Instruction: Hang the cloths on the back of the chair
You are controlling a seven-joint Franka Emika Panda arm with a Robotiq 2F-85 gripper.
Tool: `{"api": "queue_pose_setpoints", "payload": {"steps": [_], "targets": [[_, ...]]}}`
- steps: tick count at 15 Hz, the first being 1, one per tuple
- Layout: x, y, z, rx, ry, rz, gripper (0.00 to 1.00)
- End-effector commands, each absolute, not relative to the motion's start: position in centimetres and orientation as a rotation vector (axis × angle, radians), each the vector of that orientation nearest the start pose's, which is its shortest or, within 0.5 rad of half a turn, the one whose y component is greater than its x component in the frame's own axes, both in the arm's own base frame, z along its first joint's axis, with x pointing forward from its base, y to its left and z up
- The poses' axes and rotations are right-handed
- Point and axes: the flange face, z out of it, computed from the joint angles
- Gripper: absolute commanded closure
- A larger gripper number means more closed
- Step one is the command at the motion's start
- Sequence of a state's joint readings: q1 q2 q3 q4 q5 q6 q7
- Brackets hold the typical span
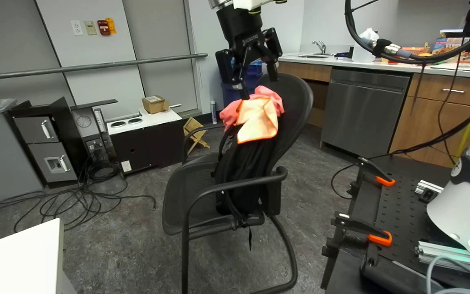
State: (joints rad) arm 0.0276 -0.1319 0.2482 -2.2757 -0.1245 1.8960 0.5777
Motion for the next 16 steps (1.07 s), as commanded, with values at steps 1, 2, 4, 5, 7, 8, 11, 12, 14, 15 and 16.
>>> {"api": "queue_pose_setpoints", "payload": {"steps": [1,2,4,5,7,8,11,12,14,15,16], "targets": [[47.4,10.2,40.2,-3.308,0.429,0.191,0.0],[48.0,9.6,40.4,-3.292,0.437,0.155,0.0],[49.5,8.7,40.5,-3.262,0.455,0.081,0.0],[50.2,8.3,40.5,-3.25,0.465,0.044,0.0],[51.7,7.3,40.2,-3.226,0.486,-0.018,0.0],[52.4,6.7,39.9,-3.217,0.497,-0.049,0.0],[54.2,5.2,38.3,-3.2,0.526,-0.104,0.0],[54.7,4.7,37.8,-3.199,0.541,-0.109,0.0],[55.4,3.2,36.4,-3.204,0.566,-0.096,0.0],[55.6,2.4,35.8,-3.205,0.584,-0.088,0.0],[55.9,1.4,35.2,-3.206,0.605,-0.077,0.0]]}}
